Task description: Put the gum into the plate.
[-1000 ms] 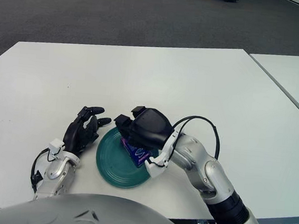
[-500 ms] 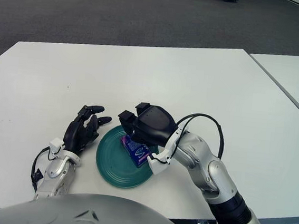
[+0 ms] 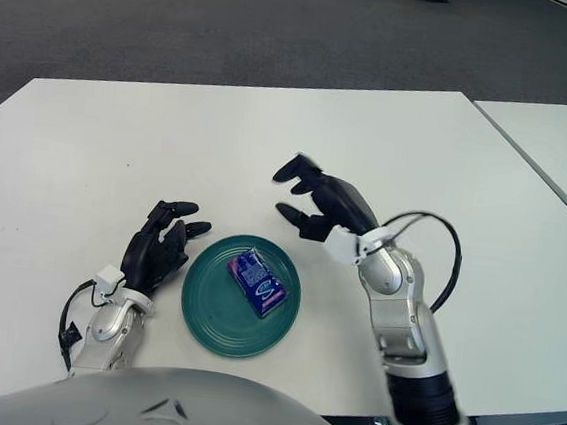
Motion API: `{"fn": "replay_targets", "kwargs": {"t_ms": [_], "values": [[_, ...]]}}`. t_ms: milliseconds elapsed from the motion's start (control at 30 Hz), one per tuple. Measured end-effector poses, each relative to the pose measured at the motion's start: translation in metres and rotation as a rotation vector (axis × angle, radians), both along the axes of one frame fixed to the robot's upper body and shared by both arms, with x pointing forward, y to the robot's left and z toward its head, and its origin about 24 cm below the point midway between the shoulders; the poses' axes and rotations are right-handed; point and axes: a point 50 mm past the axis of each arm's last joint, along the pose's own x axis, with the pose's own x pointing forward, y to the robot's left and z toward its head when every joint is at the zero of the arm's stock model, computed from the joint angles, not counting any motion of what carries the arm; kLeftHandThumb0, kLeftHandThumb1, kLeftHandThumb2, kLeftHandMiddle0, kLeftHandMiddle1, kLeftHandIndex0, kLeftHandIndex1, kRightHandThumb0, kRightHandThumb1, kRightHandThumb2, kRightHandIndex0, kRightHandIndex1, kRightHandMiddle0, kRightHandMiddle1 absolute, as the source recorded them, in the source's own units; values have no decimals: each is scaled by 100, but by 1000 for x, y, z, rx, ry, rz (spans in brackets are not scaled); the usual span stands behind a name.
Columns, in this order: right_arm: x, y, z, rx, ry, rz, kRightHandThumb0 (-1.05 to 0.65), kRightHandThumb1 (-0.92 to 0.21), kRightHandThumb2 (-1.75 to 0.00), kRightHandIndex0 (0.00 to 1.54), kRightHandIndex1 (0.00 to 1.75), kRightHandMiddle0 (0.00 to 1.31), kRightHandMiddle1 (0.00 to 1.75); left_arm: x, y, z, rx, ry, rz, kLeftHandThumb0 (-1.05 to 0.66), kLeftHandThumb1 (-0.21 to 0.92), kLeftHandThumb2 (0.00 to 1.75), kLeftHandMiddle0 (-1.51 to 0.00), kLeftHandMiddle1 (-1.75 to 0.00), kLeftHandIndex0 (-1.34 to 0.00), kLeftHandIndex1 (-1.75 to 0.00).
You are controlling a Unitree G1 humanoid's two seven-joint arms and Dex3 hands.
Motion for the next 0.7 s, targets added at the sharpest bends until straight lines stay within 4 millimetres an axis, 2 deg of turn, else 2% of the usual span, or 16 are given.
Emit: {"fn": "replay_targets", "kwargs": {"t_ms": [200, 367, 500, 700], "values": [[-4, -11, -29, 278, 95, -164, -60, -92, -69, 43, 53, 0, 87, -1, 0, 0, 0, -1, 2, -64, 92, 77, -54, -96, -27, -128], [-9, -27, -44, 460, 130, -355, -56, -92, -71, 48, 63, 0, 93, -1, 1, 1, 5, -6, 5, -63, 92, 77, -55, -97, -28, -128], [-16, -36, -53, 515, 151, -481, -52, -92, -68, 49, 78, 3, 96, -1, 1, 2, 6, -8, 8, -60, 92, 77, -55, -97, -28, -128], [-31, -35, -64, 531, 210, -572, -51, -92, -67, 49, 85, 7, 97, -1, 2, 2, 4, -3, 13, -58, 92, 77, -55, -97, -30, -128]]}}
